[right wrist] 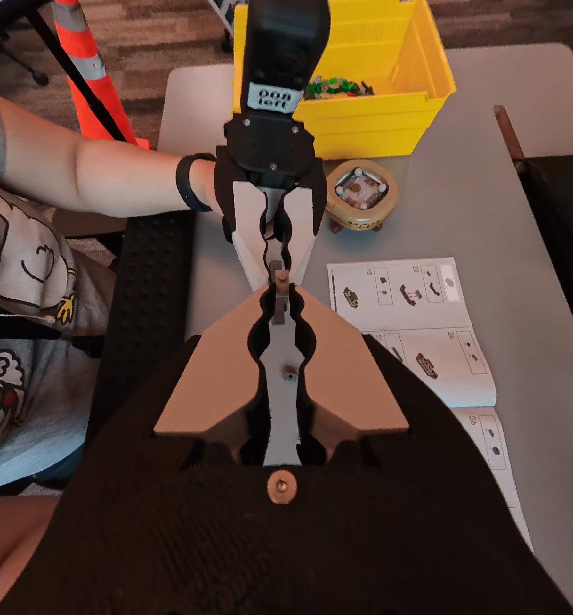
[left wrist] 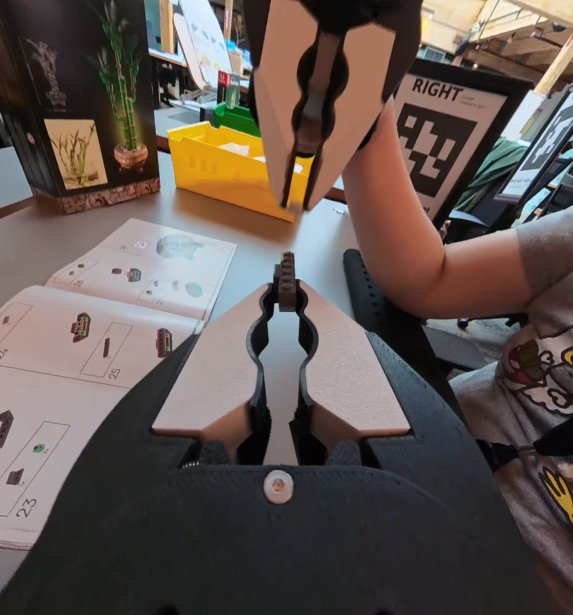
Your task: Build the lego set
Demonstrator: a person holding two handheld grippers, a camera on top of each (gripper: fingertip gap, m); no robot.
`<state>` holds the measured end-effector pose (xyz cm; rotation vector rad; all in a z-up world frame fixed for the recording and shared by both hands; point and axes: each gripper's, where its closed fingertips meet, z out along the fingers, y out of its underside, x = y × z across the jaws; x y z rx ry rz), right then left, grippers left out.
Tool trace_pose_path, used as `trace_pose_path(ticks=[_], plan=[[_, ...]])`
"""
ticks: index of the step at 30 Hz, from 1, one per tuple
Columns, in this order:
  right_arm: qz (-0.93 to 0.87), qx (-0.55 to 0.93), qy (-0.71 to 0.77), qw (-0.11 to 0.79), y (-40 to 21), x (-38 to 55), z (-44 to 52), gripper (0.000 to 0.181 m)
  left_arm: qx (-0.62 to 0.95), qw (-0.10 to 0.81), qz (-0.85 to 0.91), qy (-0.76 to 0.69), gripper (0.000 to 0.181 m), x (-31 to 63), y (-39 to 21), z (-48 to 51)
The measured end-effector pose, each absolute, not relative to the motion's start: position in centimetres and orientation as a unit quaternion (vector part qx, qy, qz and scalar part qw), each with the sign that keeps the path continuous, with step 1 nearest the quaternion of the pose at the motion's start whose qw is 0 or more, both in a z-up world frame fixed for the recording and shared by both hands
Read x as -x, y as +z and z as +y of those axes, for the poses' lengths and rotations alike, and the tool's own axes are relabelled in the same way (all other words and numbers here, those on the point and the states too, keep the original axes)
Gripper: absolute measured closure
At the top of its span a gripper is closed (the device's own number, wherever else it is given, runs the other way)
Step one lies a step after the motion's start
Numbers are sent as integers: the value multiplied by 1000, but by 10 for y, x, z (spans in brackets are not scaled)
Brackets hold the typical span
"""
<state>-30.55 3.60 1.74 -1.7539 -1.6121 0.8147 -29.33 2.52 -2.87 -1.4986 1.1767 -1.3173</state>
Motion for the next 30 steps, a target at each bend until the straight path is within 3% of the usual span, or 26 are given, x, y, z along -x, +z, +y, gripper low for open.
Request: trace_pose_path(ticks=[9, 30], plan=[[-592, 662, 313, 337, 31, 287, 39, 175, 590, 409, 469, -514, 172, 292, -29, 24], [-670, 647, 233, 278, -4, 301, 14, 175, 554, 465, 507, -468, 172, 286, -21, 13]])
